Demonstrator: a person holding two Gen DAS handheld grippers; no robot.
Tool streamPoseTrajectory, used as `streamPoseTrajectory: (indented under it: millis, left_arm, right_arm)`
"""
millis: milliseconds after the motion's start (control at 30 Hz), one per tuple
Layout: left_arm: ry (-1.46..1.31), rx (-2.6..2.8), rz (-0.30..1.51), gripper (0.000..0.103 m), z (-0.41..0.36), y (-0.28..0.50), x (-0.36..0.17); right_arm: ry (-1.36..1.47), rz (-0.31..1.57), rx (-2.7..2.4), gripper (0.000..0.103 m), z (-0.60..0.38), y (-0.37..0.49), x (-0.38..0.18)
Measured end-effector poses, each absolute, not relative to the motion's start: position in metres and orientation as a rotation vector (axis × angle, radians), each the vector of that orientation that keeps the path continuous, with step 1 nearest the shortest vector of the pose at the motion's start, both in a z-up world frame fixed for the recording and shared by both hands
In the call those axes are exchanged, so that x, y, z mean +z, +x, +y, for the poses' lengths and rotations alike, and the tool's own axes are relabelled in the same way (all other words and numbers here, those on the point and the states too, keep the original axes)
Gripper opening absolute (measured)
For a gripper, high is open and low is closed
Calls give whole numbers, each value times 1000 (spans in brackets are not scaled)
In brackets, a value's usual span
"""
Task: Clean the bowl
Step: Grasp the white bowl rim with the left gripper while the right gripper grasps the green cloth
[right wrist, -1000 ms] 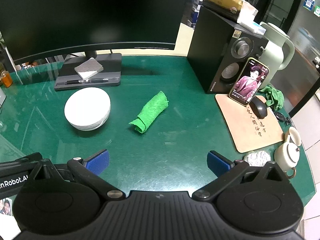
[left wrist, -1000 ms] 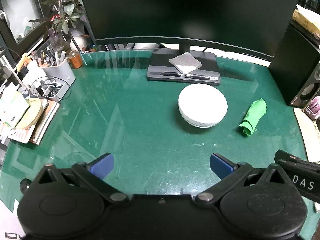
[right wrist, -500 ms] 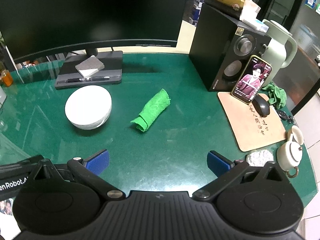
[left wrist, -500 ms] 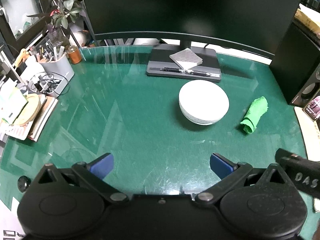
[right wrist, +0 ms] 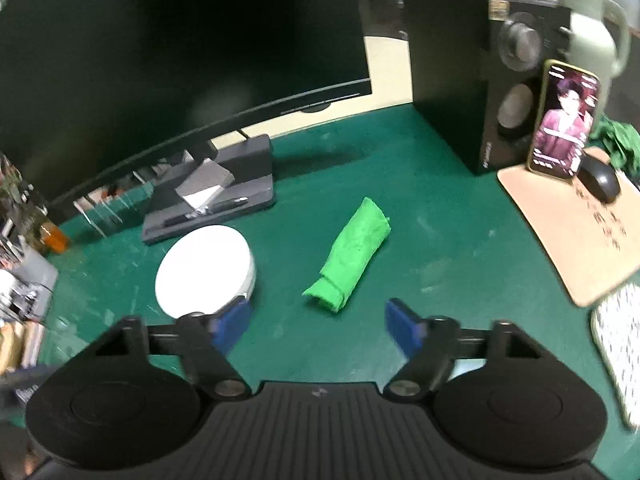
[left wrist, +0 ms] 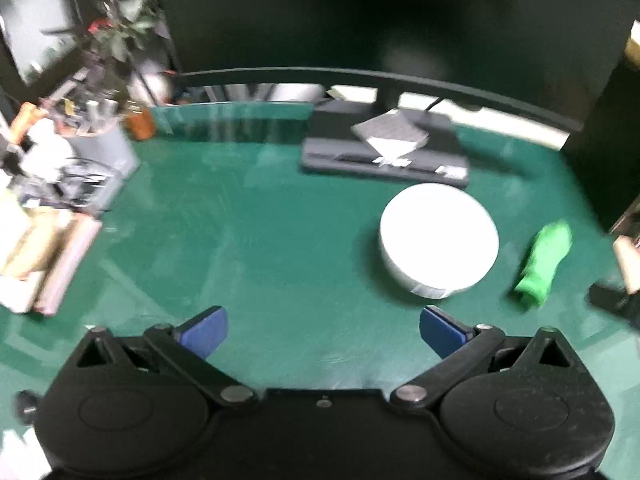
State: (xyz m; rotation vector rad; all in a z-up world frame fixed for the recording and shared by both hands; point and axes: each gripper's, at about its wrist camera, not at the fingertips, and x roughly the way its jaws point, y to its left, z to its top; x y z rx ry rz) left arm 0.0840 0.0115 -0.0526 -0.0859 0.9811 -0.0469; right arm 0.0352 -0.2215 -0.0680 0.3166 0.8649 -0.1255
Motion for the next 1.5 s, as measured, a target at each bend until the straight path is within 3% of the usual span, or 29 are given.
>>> streamPoseTrajectory:
  millis: [133,467,600,667,733,767,800,833,900,933,1433,1500]
  left_arm:
    - [-180,-38,990,103,14,109,-65]
    - [-92,0,1095,103,-14,161,-115]
    - [-80,-1,1132,100,-21,171,-130]
    - [-68,-1,1149,91,-26,177,-137]
    - [-101,-15,1160,81,-26,182,-142]
    - [-109,-17,1161,80,-26,183,-143]
    - [-113,-31,1155,67,-27,184,-141]
    - [-116,-57,1151,47,-29,184,-138]
    - [-106,-95,1151,26,-32,181,-133]
    - [-90,-96,1153,21,-33,178,-132]
    - [-30,-196,1302,20,8,53,-120]
    - [-42,-195,1304,20,13,45,-120]
  right_arm:
    - [354,857,-180,67,-231,56,-84]
    - [436,917,-283,61,-264,114,-129]
    - [404,967,-272,53,-262,135,-148]
    - [349,976,-265,49,-255,143,-156]
    - [298,953,-260,37,-249,147,-159]
    - [285,947,-256,25,-247,149,-159]
    - [285,944,-251,18,-246,149,-159]
    - [287,941,-245,16,-246,149,-160]
    - [292,936,-230,10,-246,146,-159]
    - [302,932,-215,10,-246,142,-159]
    - [320,1043,-8,10,-251,26,-153]
    - [316,1055,34,17,-252,13,-152]
